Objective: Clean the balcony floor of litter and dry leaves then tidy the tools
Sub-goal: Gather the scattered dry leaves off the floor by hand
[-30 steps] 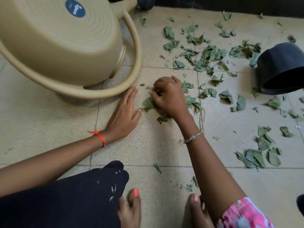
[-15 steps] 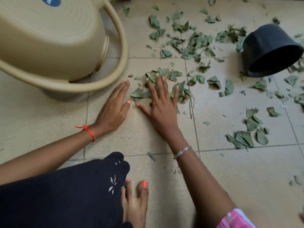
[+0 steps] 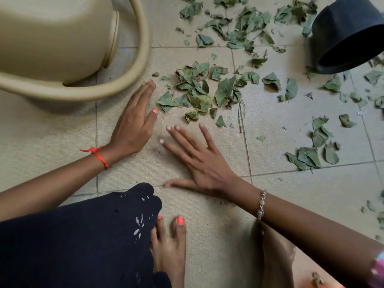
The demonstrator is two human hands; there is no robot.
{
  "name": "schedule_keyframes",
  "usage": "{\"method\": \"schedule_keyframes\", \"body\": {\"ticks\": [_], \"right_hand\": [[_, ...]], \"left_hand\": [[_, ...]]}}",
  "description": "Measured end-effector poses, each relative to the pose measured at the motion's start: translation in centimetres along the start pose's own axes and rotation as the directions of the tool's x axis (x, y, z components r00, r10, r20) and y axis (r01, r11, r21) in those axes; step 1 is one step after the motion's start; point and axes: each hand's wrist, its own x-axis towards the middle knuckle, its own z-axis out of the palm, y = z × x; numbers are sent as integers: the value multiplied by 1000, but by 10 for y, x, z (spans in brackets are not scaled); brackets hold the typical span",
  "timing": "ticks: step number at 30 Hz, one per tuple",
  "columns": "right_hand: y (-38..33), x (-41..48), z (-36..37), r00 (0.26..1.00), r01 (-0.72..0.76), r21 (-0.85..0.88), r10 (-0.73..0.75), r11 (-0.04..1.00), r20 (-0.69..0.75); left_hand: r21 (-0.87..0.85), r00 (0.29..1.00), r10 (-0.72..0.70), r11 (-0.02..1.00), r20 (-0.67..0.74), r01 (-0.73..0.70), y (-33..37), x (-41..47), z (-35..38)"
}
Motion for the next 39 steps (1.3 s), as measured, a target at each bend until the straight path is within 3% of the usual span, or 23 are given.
{"method": "schedule_keyframes", "body": {"ticks": [3,8,12,15,16,18,21,23,25,27,30,31,32,35,36,39], "right_hand": [[20,36,6,978,-209,-82,206,975,-38],[61,77,-1,865,-494,-70,482,866,-138],[69,62,-11,624,-721,207,749,662,-222],[77,41,-10,435,-826,325,887,461,-152],[79,37,-9,403,-846,329,907,420,-122],[84,40,-6,450,-839,295,888,458,-99],[92,59,-3,627,-710,315,769,630,-125],[105,74,-7,645,-639,420,747,644,-163],[126,83,-14,538,-649,460,793,606,-287],[151,81,-20,357,-747,435,855,503,-375],[183,69,-20,157,-875,409,950,260,-270],[186,68,-18,142,-891,398,966,219,-214],[186,70,-16,172,-887,400,970,228,-171],[175,87,-15,398,-698,598,907,394,-134],[177,93,-18,426,-617,668,890,416,-162],[225,108,-28,338,-605,673,902,426,-267]], "left_hand": [[3,1000,-2,1000,-3,2,0,0,1],[13,1000,5,1000,0,-5,3,5,1],[55,999,-34,998,-24,36,16,27,13],[130,996,-86,988,-29,89,24,45,23],[165,995,-96,981,-29,100,26,49,27],[257,996,-80,963,-35,86,27,57,36],[330,998,-42,942,-50,56,31,71,46],[308,998,-37,950,-51,51,34,83,50],[259,999,-31,965,-45,41,37,99,53],[210,998,-34,977,-49,44,40,117,56],[156,996,-55,986,-74,66,43,145,61],[135,995,-62,988,-85,73,45,152,63],[100,993,-72,992,-99,82,47,160,66],[-61,980,-123,992,-158,114,54,182,70],[-109,973,-139,987,-185,120,55,189,69],[-120,944,-154,985,-292,123,56,222,61]]}}
